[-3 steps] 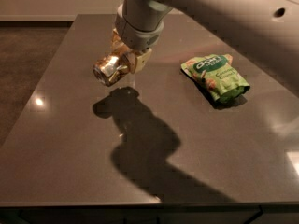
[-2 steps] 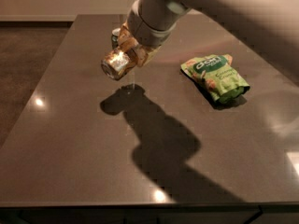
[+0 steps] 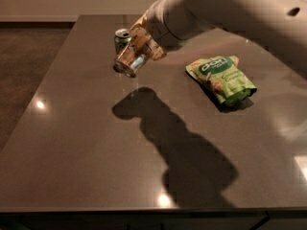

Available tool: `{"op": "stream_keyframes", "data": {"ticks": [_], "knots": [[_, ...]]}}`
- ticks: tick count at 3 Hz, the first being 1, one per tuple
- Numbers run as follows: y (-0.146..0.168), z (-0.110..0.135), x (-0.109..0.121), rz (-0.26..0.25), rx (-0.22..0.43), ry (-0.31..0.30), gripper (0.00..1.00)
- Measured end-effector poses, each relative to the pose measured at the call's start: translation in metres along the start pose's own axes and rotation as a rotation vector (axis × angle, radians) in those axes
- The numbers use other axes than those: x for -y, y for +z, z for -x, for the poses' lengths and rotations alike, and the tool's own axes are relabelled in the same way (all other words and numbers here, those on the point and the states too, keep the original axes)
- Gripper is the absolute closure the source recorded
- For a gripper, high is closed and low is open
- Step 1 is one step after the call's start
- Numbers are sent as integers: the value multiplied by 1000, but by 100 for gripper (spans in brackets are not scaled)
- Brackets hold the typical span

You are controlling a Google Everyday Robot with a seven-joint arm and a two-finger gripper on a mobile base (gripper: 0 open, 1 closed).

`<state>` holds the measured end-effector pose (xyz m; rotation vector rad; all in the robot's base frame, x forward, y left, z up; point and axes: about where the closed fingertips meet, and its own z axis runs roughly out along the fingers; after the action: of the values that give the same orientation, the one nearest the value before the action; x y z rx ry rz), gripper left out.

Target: Place orange can upright

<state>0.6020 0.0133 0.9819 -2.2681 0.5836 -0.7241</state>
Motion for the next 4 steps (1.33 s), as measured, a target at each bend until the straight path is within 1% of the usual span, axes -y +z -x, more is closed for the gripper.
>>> {"op": "stream_keyframes", "data": {"ticks": [1, 2, 3, 4], "knots": [[-13, 1, -3, -62, -71, -33, 100], [-16, -6, 8, -139, -124, -37, 100], [-16, -6, 8, -139, -124, -37, 100], [-14, -1, 5, -111, -129, -158, 100]]}}
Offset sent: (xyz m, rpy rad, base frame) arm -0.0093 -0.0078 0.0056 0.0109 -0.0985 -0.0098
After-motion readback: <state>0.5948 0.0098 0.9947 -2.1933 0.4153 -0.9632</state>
